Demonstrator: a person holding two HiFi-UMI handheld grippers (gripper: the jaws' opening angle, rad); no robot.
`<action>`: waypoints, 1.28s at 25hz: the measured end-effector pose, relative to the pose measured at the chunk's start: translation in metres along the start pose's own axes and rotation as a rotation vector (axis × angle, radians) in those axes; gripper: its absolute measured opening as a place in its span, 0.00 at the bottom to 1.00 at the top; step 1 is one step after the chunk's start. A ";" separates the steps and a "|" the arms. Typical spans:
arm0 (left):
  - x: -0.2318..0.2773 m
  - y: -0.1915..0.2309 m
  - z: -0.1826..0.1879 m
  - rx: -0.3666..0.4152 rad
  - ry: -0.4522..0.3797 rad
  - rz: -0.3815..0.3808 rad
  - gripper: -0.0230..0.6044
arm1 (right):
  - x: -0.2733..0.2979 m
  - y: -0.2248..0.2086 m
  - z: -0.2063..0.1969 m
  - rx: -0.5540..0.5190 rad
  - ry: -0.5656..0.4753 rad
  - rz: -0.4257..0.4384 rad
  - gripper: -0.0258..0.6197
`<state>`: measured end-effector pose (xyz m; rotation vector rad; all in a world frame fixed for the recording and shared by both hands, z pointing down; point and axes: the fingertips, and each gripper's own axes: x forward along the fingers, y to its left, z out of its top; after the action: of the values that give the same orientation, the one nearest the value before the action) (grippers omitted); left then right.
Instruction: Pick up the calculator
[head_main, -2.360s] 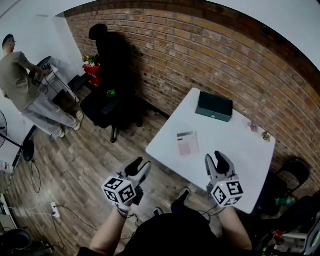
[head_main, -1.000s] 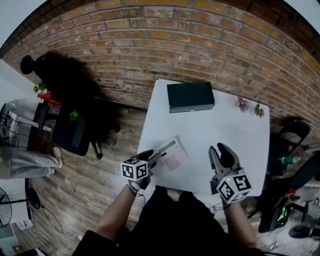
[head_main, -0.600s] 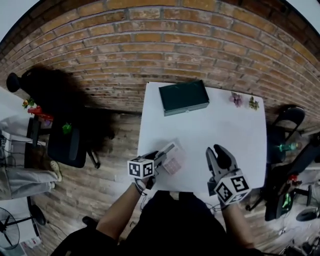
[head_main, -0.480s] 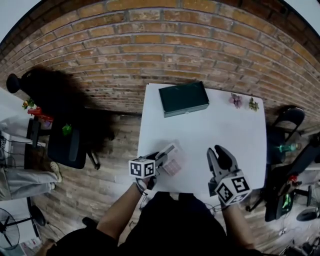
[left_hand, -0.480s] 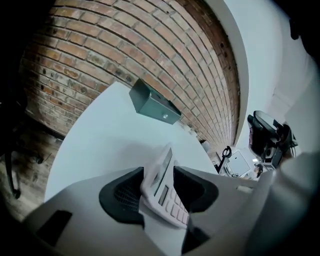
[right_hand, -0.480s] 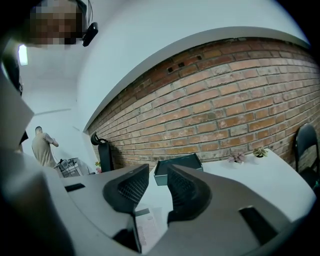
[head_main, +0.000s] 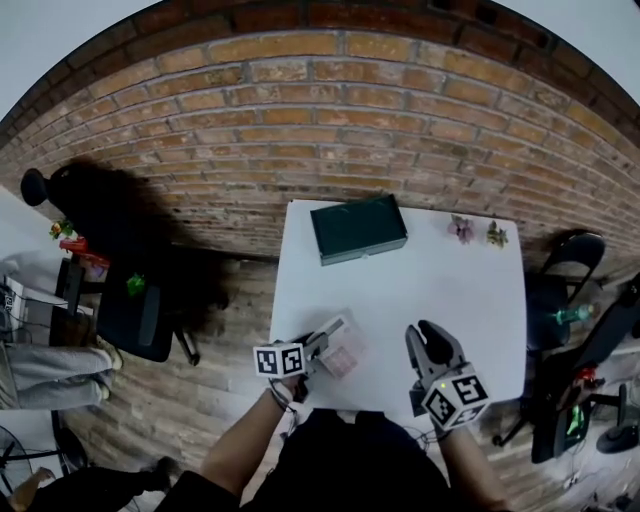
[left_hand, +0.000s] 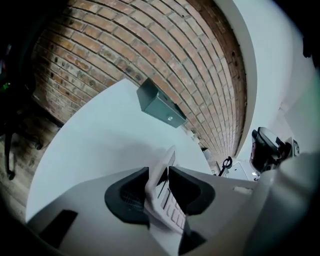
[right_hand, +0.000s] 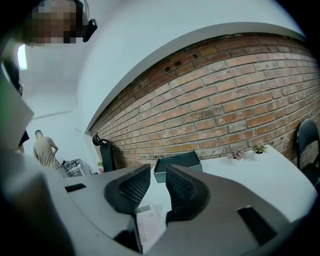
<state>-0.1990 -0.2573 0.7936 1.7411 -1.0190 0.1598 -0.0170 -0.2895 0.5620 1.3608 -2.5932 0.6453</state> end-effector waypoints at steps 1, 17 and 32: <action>0.000 -0.003 0.000 0.008 -0.005 -0.004 0.22 | -0.001 -0.002 0.001 -0.002 -0.002 0.000 0.19; -0.022 -0.079 0.029 0.007 -0.112 -0.170 0.12 | -0.017 -0.014 0.028 -0.037 -0.044 0.008 0.18; -0.089 -0.199 0.128 0.107 -0.327 -0.385 0.12 | -0.046 -0.029 0.105 -0.127 -0.153 -0.061 0.15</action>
<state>-0.1622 -0.3007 0.5474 2.0709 -0.8939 -0.3302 0.0409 -0.3151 0.4619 1.4961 -2.6448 0.3744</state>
